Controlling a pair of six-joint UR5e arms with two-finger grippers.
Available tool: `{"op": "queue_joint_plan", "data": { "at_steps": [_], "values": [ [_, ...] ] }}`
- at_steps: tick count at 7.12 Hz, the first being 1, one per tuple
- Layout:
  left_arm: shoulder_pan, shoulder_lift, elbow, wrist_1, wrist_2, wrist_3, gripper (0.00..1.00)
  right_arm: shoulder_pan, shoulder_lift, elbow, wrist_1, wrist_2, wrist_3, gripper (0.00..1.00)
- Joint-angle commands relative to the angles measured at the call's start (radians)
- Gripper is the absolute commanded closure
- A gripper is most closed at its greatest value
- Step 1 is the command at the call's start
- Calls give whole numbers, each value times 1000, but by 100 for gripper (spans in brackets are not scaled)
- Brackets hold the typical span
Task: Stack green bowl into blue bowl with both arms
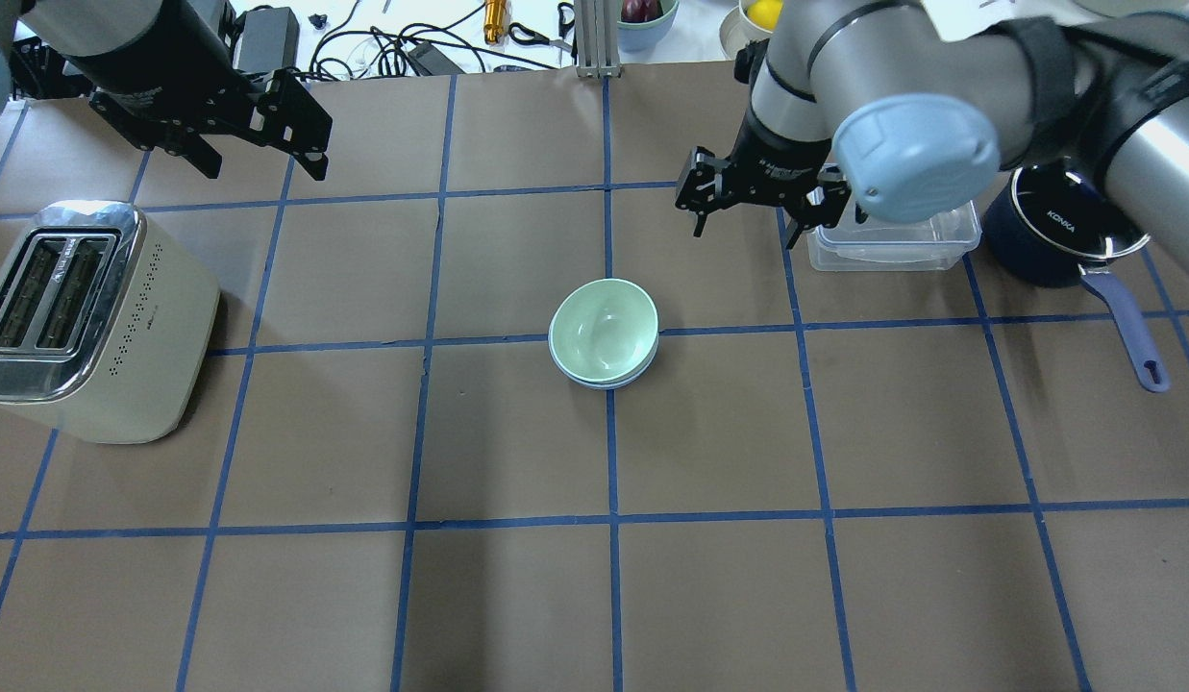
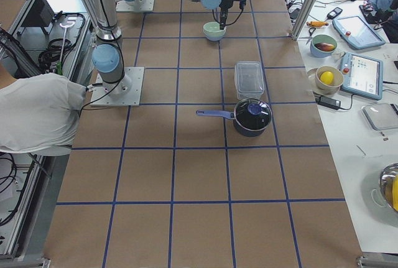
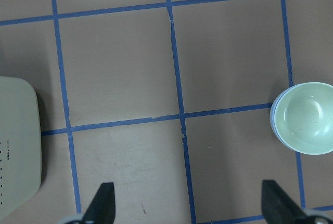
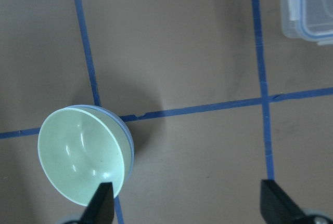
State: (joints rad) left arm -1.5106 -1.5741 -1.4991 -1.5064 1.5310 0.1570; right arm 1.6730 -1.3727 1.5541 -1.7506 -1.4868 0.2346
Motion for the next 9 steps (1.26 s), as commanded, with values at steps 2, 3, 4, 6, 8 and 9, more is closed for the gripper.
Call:
{"op": "queue_joint_plan", "data": {
  "at_steps": [2, 3, 4, 6, 8, 9],
  "values": [
    [0, 11, -3, 0, 15, 3, 0, -143, -96, -92, 154, -76, -241, 0],
    [0, 23, 2, -12, 21, -57, 0, -183, -133, -92, 175, -78, -292, 0],
    [0, 20, 2, -14, 21, -182, 0, -199, -161, -89, 213, -81, -319, 0],
    [-3, 16, 0, -11, 52, -188, 0, -194, -187, -68, 243, -84, -301, 0],
    [-5, 14, 0, -11, 52, -188, 0, -191, -209, -45, 238, -84, -301, 0],
    [-5, 13, 2, -9, 52, -188, 0, -191, -209, -45, 235, -84, -299, 0]
  ]
}}
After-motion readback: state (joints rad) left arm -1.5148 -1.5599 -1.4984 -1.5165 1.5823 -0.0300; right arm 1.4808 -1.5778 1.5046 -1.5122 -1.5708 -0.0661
